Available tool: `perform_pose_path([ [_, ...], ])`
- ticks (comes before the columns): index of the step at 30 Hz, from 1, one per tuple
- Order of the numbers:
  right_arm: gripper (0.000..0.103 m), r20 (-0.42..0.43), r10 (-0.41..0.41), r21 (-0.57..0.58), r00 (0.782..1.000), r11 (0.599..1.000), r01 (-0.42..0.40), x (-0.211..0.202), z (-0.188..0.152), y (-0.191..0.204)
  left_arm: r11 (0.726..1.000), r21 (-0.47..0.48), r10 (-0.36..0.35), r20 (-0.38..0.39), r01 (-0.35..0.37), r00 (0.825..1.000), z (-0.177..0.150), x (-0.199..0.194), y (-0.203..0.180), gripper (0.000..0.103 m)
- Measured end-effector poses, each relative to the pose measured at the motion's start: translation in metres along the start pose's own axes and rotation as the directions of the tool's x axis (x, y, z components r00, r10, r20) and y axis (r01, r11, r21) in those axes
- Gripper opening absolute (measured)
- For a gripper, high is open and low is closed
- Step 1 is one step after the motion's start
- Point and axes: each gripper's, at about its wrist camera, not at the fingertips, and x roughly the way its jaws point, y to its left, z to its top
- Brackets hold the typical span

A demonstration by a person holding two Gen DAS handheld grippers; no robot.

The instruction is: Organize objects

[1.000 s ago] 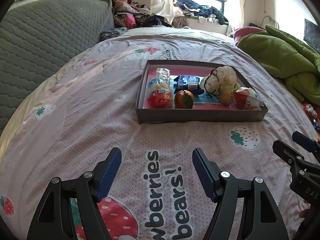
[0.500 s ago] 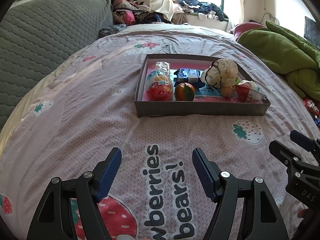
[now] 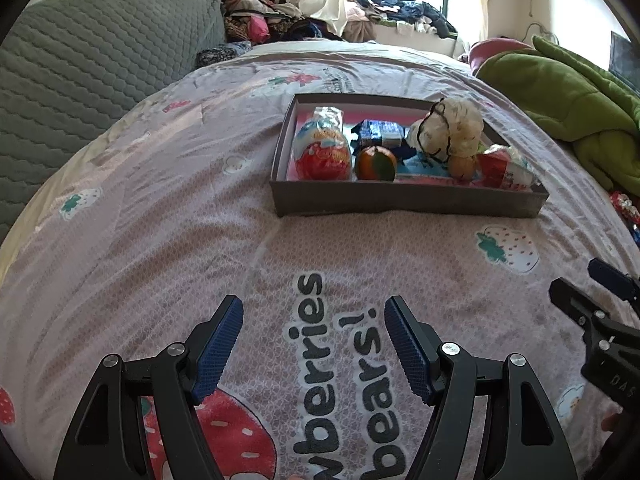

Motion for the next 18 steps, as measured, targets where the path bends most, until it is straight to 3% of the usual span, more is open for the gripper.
perform_pose_path([
  [18, 0.074, -0.006, 0.002, 0.011, 1.000, 1.000, -0.002, 0.0027, -0.0105, -0.0046, 1.000, 0.004, 0.003, -0.001, -0.003, 1.000, -0.0071, 0.0072, 0.0033, 0.075],
])
